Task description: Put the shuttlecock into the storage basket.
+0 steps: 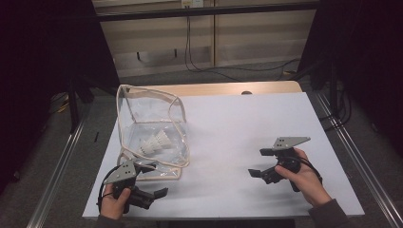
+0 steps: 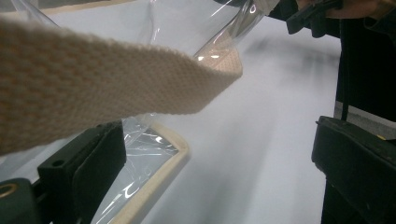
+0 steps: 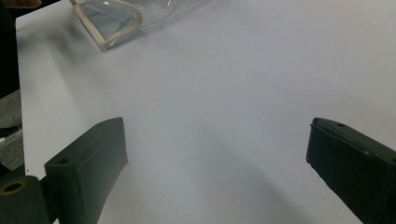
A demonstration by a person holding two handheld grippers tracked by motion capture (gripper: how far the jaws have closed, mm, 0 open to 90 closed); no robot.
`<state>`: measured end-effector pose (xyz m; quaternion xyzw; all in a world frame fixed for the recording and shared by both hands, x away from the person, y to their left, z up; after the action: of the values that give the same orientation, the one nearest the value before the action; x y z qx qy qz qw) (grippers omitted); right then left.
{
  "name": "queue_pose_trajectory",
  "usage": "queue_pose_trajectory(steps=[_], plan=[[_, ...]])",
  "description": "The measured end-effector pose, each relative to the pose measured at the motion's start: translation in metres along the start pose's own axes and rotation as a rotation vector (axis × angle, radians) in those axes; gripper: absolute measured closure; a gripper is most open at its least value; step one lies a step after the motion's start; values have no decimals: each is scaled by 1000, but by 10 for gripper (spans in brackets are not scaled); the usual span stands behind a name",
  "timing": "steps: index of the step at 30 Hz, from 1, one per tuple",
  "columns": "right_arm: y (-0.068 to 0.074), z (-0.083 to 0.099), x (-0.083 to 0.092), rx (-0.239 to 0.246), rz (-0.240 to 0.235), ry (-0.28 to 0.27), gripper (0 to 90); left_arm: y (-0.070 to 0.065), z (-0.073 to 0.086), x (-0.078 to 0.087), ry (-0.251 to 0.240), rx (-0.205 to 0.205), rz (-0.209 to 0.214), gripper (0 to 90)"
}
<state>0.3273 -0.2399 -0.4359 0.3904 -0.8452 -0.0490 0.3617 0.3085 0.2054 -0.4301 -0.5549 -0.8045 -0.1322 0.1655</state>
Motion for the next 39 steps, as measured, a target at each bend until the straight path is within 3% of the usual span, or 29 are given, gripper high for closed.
queue_pose_trajectory(steps=[39], plan=[[-13,22,22,-15,27,-23,45,0,0,-1,2,0,1,30]])
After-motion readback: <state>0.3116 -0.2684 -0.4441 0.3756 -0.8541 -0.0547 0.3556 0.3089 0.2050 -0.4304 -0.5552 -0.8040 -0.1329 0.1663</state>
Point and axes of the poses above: each handheld gripper's, and its own axes: x roughly backward along the jaws, z roughly out of its underside, y roughly to its left, the point moved 2 cm from there along -x, roughly forward along the jaws, and after that the axes turned 12 degrees about -x, right-handed, at the moved point
